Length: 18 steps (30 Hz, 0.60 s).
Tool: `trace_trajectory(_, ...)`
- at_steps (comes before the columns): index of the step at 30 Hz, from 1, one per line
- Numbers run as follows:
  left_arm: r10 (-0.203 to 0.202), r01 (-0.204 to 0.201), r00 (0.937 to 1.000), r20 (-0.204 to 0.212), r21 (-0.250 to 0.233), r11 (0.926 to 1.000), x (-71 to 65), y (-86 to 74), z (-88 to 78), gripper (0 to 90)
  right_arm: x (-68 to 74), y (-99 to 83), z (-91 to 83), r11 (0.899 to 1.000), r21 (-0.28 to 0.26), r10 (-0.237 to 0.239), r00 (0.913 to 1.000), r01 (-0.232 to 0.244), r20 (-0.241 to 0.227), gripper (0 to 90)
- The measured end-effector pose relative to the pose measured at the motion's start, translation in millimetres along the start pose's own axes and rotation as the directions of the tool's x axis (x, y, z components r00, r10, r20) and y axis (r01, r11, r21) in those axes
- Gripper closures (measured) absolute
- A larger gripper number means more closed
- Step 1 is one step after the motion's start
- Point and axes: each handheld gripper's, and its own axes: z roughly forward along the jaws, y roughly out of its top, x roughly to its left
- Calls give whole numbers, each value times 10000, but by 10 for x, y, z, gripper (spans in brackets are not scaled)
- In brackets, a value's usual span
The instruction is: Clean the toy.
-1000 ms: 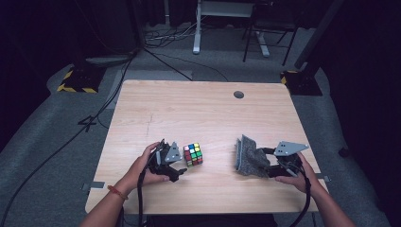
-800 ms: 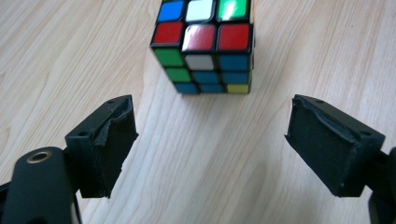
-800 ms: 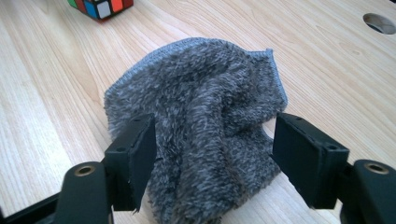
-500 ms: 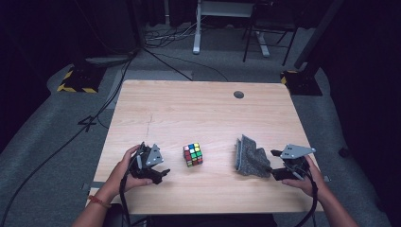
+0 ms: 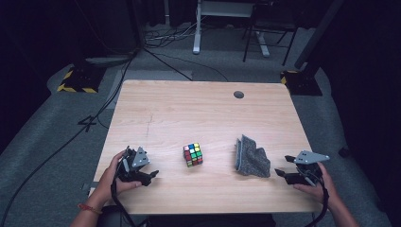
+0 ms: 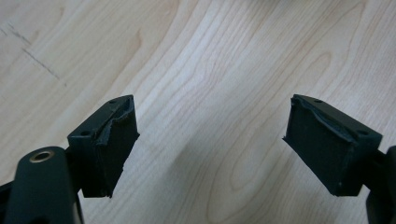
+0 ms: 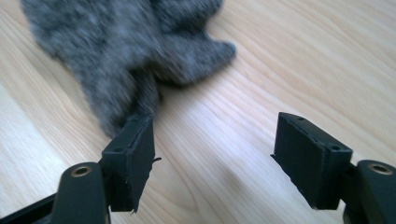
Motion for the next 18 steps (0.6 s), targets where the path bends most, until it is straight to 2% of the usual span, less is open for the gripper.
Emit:
trace_trajectory(6,-635,634,9980,75,99,9979,110,-126,9,167,-113,-224,8,9964,-105,841,9964,-840,88,293)
trace_trajectory(10,-918,913,9956,161,256,9955,159,-195,21,165,-165,-359,-1,9894,-201,1437,9896,-1435,67,286)
trace_trajectory(13,-1313,1309,9905,419,119,9913,213,-252,21,163,-184,-381,-35,9863,-349,1621,9866,-1613,199,278)
trace_trajectory(15,-1768,1776,9815,732,-53,9841,239,-302,31,164,-191,-395,-24,9840,-208,1774,9839,-1769,209,271)
trace_trajectory(17,-1769,1802,9817,710,-439,9826,237,-352,31,159,-195,-402,-22,9839,-265,1774,9840,-1769,192,270)
trace_trajectory(18,-1768,1800,9818,693,-434,9827,237,-352,31,157,-192,-403,-17,9836,-303,1783,9838,-1776,210,264)
